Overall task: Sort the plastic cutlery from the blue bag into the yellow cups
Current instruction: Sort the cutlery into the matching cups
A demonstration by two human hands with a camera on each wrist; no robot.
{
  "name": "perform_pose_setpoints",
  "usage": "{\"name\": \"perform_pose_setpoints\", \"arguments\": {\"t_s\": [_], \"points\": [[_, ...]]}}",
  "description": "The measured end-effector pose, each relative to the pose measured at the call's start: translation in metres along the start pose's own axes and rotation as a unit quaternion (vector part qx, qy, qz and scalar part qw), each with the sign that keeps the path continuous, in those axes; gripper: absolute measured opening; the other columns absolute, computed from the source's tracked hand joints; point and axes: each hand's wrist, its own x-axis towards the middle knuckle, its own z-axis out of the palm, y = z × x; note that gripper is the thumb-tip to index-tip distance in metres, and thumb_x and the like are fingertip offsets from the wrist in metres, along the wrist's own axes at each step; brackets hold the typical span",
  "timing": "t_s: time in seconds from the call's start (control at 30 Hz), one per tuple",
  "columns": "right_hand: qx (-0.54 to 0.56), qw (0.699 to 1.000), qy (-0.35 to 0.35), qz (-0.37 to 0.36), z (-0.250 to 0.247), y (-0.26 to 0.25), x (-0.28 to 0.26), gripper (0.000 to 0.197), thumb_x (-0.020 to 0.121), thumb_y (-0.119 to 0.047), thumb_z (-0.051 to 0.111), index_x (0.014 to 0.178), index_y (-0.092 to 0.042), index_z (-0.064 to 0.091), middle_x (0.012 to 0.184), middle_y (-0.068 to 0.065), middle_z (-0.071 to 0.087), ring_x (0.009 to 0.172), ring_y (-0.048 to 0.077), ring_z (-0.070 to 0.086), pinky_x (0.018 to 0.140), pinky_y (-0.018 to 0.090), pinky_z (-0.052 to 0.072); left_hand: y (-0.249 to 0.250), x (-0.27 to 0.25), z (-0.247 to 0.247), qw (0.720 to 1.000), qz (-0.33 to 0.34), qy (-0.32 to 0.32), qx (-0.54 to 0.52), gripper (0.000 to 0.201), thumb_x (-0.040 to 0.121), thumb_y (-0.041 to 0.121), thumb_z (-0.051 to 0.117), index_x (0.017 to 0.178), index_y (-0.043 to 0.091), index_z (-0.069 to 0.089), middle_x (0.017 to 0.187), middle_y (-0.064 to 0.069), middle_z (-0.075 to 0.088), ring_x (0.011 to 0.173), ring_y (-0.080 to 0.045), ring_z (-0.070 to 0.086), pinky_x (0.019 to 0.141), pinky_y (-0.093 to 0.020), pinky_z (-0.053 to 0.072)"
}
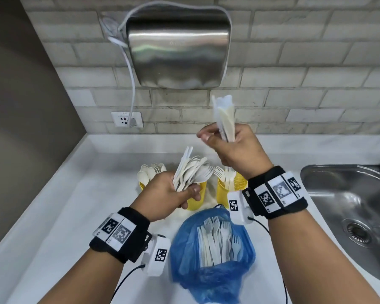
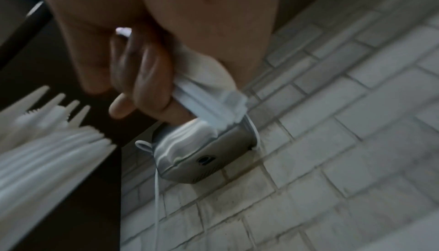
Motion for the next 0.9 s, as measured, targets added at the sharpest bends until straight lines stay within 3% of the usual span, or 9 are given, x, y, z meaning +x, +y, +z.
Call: {"name": "perform_pose_setpoints", "arguments": {"t_s": [0.1,0.2,0.27,0.33,0.37,0.47,0.63,0.77,0.9], "points": [[-0.079,0.992,-0.098,-0.006,-0.003,-0.004,0.004,0.011,0.092,-0.012,0.075,0.102,-0.013,0.077,0.055,0.000,0.037,0.051,0.004,0.049,0.067,0.027,0.050,0.006,-0.001,-0.002,1.000,-0.006,-0.002,0.020,0.018,0.100,0.023,0.066,0.088,0.012,0.073,0.086,0.002,0.078,0.059,-0.012,0.061,0.043,-0.010,0.039],[-0.064,0.988,-0.143,-0.002,-0.003,-0.004,0.006,0.014,0.088,-0.013,0.078,0.084,-0.026,0.079,0.059,0.010,0.043,0.064,0.023,0.053,0.076,0.041,0.049,0.008,0.000,-0.004,1.000,-0.010,-0.006,0.025,0.018,0.100,0.022,0.066,0.090,0.008,0.073,0.074,0.009,0.075,0.056,-0.008,0.060,0.042,-0.008,0.037],[-0.063,0.984,-0.167,-0.004,-0.004,-0.005,0.007,0.015,0.088,-0.013,0.078,0.090,-0.027,0.079,0.059,0.013,0.043,0.062,0.020,0.051,0.073,0.032,0.046,0.011,-0.002,-0.005,0.999,-0.015,-0.029,0.037,0.019,0.100,0.022,0.066,0.091,0.007,0.074,0.066,0.014,0.072,0.056,-0.006,0.059,0.042,-0.008,0.037],[-0.060,0.981,-0.186,0.001,-0.003,-0.005,0.007,0.015,0.089,-0.011,0.077,0.103,-0.006,0.076,0.054,-0.005,0.045,0.055,0.011,0.046,0.067,0.025,0.041,0.011,-0.004,-0.006,0.998,-0.017,-0.055,0.031,0.019,0.100,0.024,0.067,0.092,0.008,0.074,0.079,0.007,0.077,0.062,-0.012,0.062,0.042,-0.012,0.040],[-0.056,0.980,-0.191,0.005,-0.003,-0.003,0.008,0.016,0.089,-0.012,0.078,0.103,-0.005,0.075,0.054,-0.007,0.044,0.056,0.014,0.044,0.065,0.028,0.039,0.010,-0.004,-0.007,0.997,-0.016,-0.065,0.027,0.018,0.099,0.025,0.068,0.093,0.010,0.073,0.086,0.003,0.079,0.064,-0.014,0.063,0.042,-0.015,0.042],[-0.033,0.979,-0.202,-0.002,-0.002,0.000,0.011,0.008,0.087,-0.017,0.079,0.096,-0.016,0.077,0.058,0.012,0.042,0.059,0.023,0.041,0.065,0.031,0.037,0.008,-0.005,-0.007,0.997,-0.015,-0.077,0.012,0.016,0.098,0.026,0.070,0.095,0.011,0.071,0.091,-0.002,0.080,0.065,-0.018,0.065,0.046,-0.016,0.045],[0.026,0.984,-0.178,-0.013,-0.003,0.004,0.007,0.008,0.092,-0.009,0.072,0.098,-0.004,0.072,0.064,0.035,0.044,0.047,0.008,0.038,0.049,0.016,0.036,0.004,-0.005,-0.009,0.996,-0.008,-0.083,-0.012,0.013,0.096,0.021,0.071,0.096,0.008,0.072,0.093,-0.003,0.080,0.063,-0.016,0.066,0.059,-0.022,0.052],[0.137,0.984,-0.111,0.008,-0.006,0.013,0.006,0.006,0.093,-0.013,0.068,0.097,-0.009,0.067,0.060,-0.001,0.045,0.045,0.012,0.029,0.045,0.024,0.024,0.001,-0.006,-0.013,0.997,0.000,-0.082,-0.006,0.010,0.096,0.022,0.072,0.094,0.012,0.073,0.095,0.000,0.080,0.063,-0.015,0.064,0.061,-0.030,0.052],[0.156,0.977,-0.141,0.048,-0.005,0.017,0.006,0.021,0.092,-0.019,0.066,0.109,-0.008,0.062,0.060,-0.006,0.044,0.043,0.012,0.026,0.042,0.021,0.023,0.002,-0.007,-0.012,0.995,-0.006,-0.101,-0.022,0.020,0.097,0.031,0.071,0.095,0.012,0.071,0.091,-0.006,0.080,0.058,-0.022,0.051,0.055,-0.049,0.045]]}}
